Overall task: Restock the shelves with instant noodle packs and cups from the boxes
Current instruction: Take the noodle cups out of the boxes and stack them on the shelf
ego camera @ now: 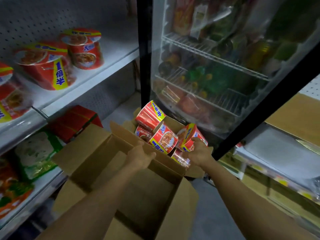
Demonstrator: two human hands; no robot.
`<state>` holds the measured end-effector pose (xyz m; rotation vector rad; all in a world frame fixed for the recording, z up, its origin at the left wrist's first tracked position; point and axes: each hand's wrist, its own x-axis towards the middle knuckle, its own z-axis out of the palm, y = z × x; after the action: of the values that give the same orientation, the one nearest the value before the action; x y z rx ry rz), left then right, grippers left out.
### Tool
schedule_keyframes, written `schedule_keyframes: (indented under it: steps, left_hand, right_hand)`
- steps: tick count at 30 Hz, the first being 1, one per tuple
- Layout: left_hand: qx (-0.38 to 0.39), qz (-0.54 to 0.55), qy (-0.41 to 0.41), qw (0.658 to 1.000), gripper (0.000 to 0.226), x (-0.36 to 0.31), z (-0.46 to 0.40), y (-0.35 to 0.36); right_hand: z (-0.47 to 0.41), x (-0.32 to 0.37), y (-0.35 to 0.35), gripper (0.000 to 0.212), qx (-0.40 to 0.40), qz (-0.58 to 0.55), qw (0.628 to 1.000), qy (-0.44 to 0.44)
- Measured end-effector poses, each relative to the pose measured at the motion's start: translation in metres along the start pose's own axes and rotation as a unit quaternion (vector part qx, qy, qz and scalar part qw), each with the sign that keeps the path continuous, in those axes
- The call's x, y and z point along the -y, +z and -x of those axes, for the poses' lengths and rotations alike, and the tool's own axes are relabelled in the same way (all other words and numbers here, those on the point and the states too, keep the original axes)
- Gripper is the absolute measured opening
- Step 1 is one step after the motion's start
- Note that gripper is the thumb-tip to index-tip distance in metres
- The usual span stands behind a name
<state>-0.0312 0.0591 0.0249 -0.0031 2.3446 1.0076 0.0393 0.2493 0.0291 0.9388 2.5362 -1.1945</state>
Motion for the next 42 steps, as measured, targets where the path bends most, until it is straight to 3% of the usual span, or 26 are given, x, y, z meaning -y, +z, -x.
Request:
schedule_keyframes:
  steps: [4, 9, 13, 21, 25, 29, 32, 39, 42]
  left_hand:
    - [-0.001, 0.022, -0.011, 1.0, 0.036, -0.022, -0.031, 0.025]
    - [-0.071, 0.122, -0.047, 0.989, 0.061, -0.038, -0.075, 0.054]
    - [-0.115, 0.14, -0.082, 0.98, 0.065, -0.044, -0.11, 0.066]
    - [-0.105, 0.166, -0.218, 0.956, 0.09, -0.026, -0.144, 0.088]
    - [-0.092, 0.229, -0.253, 0.935, 0.121, -0.012, -0.15, 0.096]
    - [-0.149, 0.229, -0.306, 0.912, 0.092, -0.021, -0.146, 0.102]
    - [-0.163, 0.236, -0.348, 0.893, 0.089, -0.023, -0.143, 0.11]
    - [-0.166, 0.337, -0.305, 0.875, 0.06, 0.004, -0.15, 0.102]
    - [-0.151, 0.343, -0.302, 0.877, 0.059, 0.005, -0.142, 0.103]
  right_hand:
    - [-0.051, 0.0, 0.001, 0.05, 0.032, 0.011, 0.999, -0.032]
    - [-0.106, 0.008, 0.012, 0.08, 0.082, 0.01, 0.994, -0.067]
    - [-0.146, 0.002, 0.022, 0.085, 0.138, 0.015, 0.988, -0.073]
    - [-0.191, -0.005, 0.045, 0.109, 0.243, 0.094, 0.962, -0.084]
    - [-0.194, -0.015, 0.06, 0.123, 0.281, 0.1, 0.951, -0.08]
    - [-0.193, -0.018, 0.072, 0.139, 0.272, 0.1, 0.954, -0.08]
    - [-0.194, -0.021, 0.078, 0.144, 0.274, 0.112, 0.951, -0.084]
    - [-0.187, -0.025, 0.089, 0.133, 0.231, 0.114, 0.961, -0.097]
    - [-0.18, -0.026, 0.087, 0.133, 0.205, 0.104, 0.968, -0.105]
